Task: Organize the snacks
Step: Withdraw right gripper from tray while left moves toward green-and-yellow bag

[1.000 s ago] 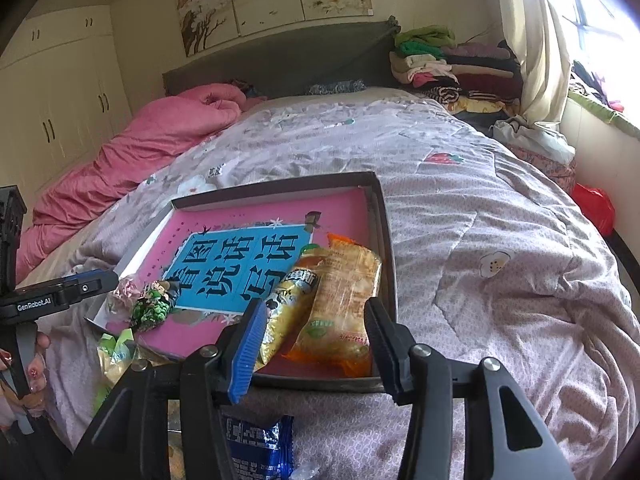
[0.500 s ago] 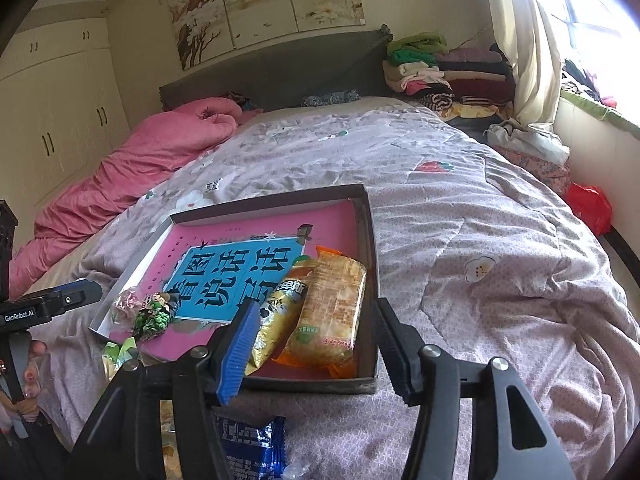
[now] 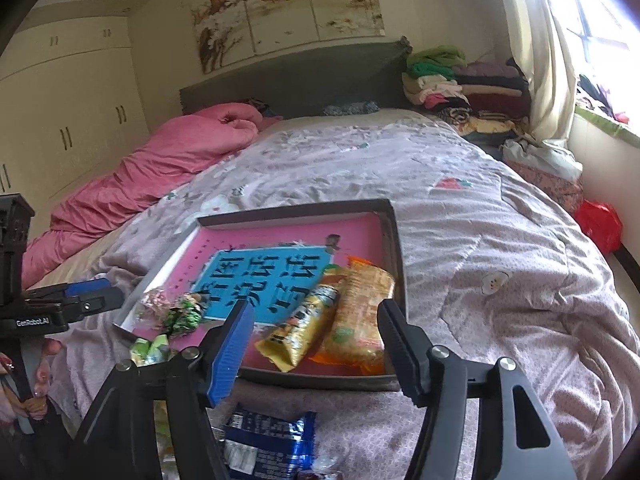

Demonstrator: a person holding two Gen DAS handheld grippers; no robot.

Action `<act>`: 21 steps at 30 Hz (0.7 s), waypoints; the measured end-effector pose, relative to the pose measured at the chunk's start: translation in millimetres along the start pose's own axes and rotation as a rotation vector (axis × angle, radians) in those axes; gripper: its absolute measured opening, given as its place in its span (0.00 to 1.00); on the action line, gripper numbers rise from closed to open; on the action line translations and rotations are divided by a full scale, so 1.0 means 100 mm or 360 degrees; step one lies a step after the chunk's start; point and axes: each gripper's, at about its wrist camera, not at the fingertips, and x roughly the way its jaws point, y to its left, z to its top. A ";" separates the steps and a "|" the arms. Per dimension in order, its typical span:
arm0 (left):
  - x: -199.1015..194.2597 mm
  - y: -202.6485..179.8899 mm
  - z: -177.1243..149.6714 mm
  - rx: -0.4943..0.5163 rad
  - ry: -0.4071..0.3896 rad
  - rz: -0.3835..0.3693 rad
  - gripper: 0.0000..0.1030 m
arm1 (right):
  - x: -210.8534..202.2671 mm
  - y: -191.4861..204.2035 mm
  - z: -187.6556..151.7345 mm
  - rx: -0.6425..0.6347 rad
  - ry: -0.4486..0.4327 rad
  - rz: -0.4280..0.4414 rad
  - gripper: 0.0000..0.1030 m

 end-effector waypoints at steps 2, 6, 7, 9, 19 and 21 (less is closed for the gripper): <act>0.00 -0.02 -0.01 0.0009 0.0005 -0.0006 0.75 | -0.01 0.03 0.00 -0.0017 -0.0004 0.0021 0.65; 0.01 -0.07 -0.04 0.0042 0.0028 -0.0025 0.75 | -0.01 0.12 -0.03 -0.0035 0.0015 0.0064 0.65; 0.01 -0.09 -0.04 0.0052 0.0036 -0.0034 0.75 | -0.01 0.14 -0.03 -0.0040 0.0017 0.0072 0.65; 0.01 -0.12 -0.05 0.0064 0.0043 -0.0043 0.75 | -0.02 0.21 -0.06 -0.0050 0.0030 0.0107 0.65; 0.00 -0.26 -0.13 0.0144 0.0078 -0.0056 0.75 | -0.03 0.46 -0.18 -0.0120 0.0106 0.0211 0.67; 0.00 -0.26 -0.15 0.0147 0.0095 -0.0066 0.75 | -0.03 0.51 -0.19 -0.0140 0.0116 0.0219 0.67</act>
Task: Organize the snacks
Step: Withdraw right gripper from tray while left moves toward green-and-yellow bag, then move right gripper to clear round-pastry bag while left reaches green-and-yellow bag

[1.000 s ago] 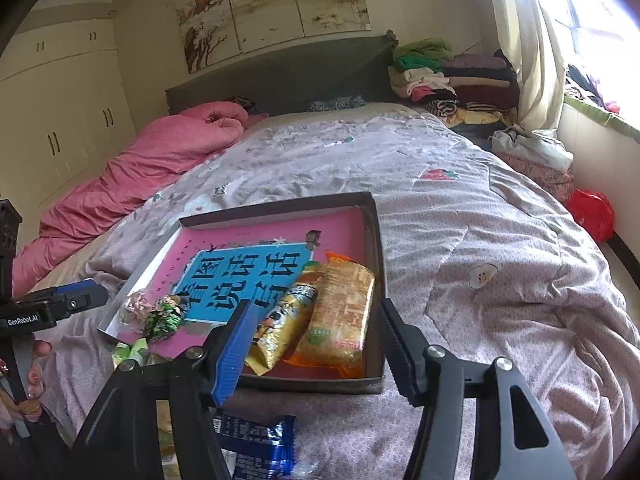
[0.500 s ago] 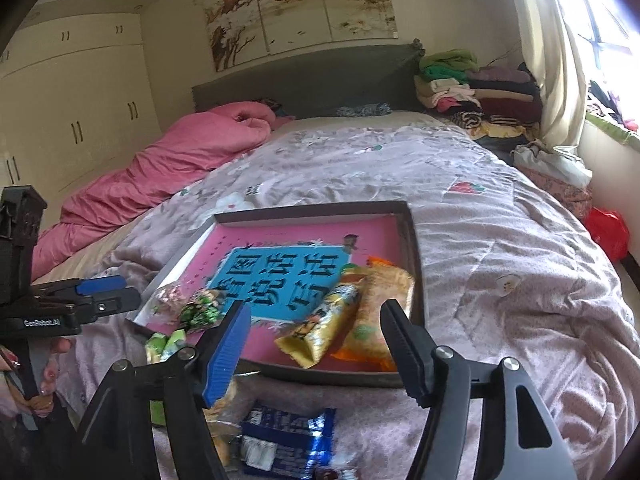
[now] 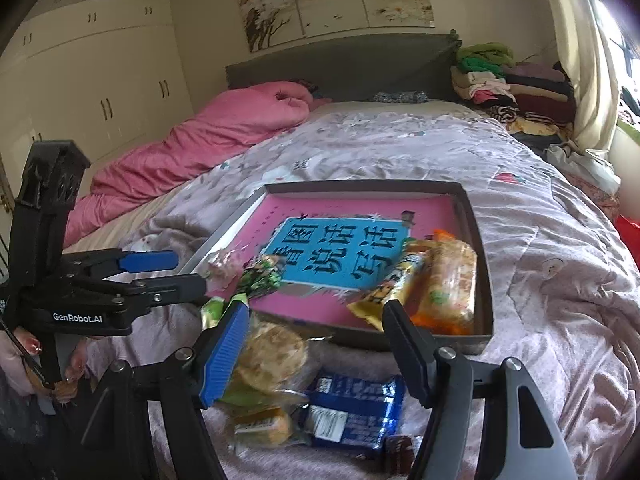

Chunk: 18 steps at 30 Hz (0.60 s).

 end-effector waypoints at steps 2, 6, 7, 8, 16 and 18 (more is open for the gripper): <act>0.00 -0.02 -0.01 0.0010 0.0011 0.0003 0.75 | 0.00 0.03 -0.02 -0.0011 0.0012 0.0009 0.67; 0.00 -0.05 -0.04 0.0035 0.0027 0.0018 0.75 | 0.00 0.09 -0.06 -0.0022 0.0039 0.0022 0.67; 0.01 -0.05 -0.05 0.0039 0.0040 0.0019 0.75 | 0.00 0.10 -0.07 -0.0022 0.0044 0.0023 0.67; 0.01 -0.06 -0.06 0.0041 0.0047 0.0019 0.75 | 0.00 0.11 -0.08 -0.0022 0.0053 0.0023 0.67; 0.03 -0.11 -0.11 0.0072 0.0097 0.0011 0.75 | -0.01 0.16 -0.17 -0.0023 0.0100 0.0030 0.67; 0.03 -0.12 -0.12 0.0084 0.0104 0.0021 0.75 | -0.01 0.18 -0.19 -0.0027 0.0112 0.0036 0.67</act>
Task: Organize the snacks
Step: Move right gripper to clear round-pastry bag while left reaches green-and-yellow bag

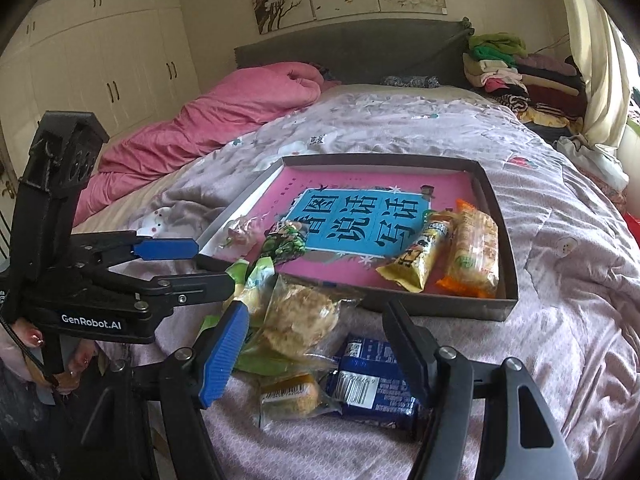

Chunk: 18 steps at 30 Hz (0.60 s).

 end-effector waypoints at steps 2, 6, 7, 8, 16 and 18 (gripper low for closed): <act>0.01 0.00 -0.01 0.0000 0.0012 0.0004 0.75 | 0.02 0.01 -0.02 0.0008 0.0027 0.0000 0.67; 0.03 0.01 -0.02 0.0002 0.0043 0.0015 0.75 | 0.06 0.00 -0.07 0.0047 0.0065 0.0019 0.67; 0.04 0.01 -0.03 0.0001 0.0048 0.0014 0.75 | 0.06 0.00 -0.08 0.0053 0.0069 0.0021 0.67; 0.05 0.01 -0.03 0.0000 0.0062 0.0015 0.75 | 0.07 0.00 -0.09 0.0058 0.0073 0.0025 0.67; 0.06 0.04 -0.03 -0.0014 0.0075 -0.0006 0.75 | 0.22 -0.01 -0.11 0.0122 0.0114 0.0043 0.67; 0.08 0.04 -0.04 -0.0016 0.0083 -0.0019 0.75 | 0.27 -0.02 -0.11 0.0139 0.0119 0.0039 0.67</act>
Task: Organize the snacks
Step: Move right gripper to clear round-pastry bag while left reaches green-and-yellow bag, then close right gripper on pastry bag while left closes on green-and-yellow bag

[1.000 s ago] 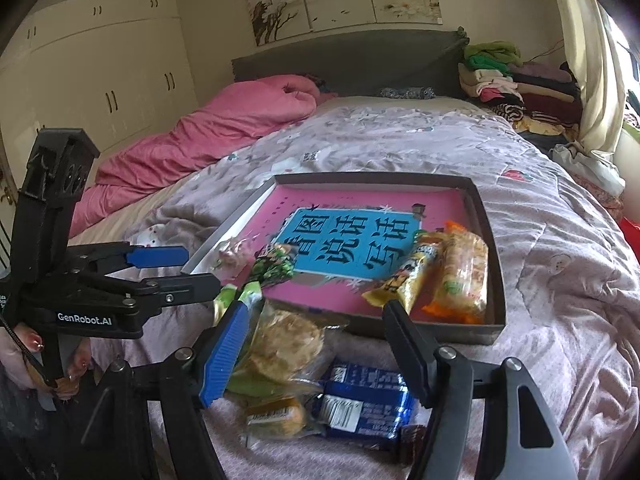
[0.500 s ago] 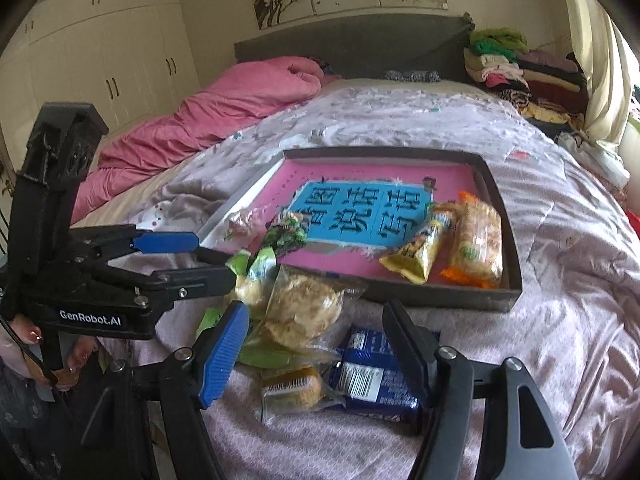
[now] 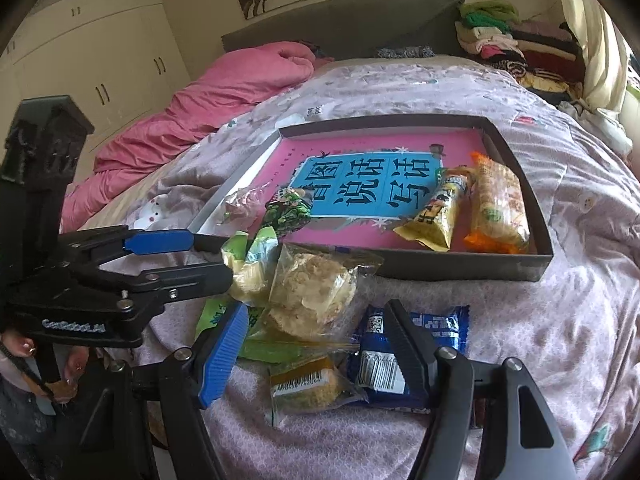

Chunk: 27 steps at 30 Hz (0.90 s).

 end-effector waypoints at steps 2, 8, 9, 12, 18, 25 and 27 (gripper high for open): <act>0.02 0.01 -0.01 -0.0011 0.0014 -0.0006 0.75 | 0.04 -0.01 0.00 0.0014 0.0002 -0.0013 0.67; 0.05 0.06 0.00 -0.0037 0.0033 -0.0040 0.75 | 0.11 -0.04 0.04 0.0024 -0.0011 0.0000 0.67; 0.05 0.07 0.00 -0.0040 0.0035 -0.0046 0.75 | 0.12 -0.03 0.05 0.0016 -0.0011 0.0008 0.67; 0.07 0.11 -0.01 -0.0054 0.0048 -0.0073 0.75 | 0.16 -0.04 0.08 0.0002 -0.0004 0.0039 0.67; 0.13 0.13 0.00 -0.0072 0.0069 -0.0119 0.75 | 0.27 -0.05 0.12 -0.0018 0.0030 0.0080 0.67; 0.21 0.08 0.00 -0.0040 0.0093 -0.0135 0.75 | 0.36 -0.05 0.12 -0.0054 0.0072 0.0137 0.47; 0.23 0.05 -0.01 -0.0024 0.0090 -0.0143 0.75 | 0.36 -0.02 0.11 -0.0074 0.0084 0.0115 0.43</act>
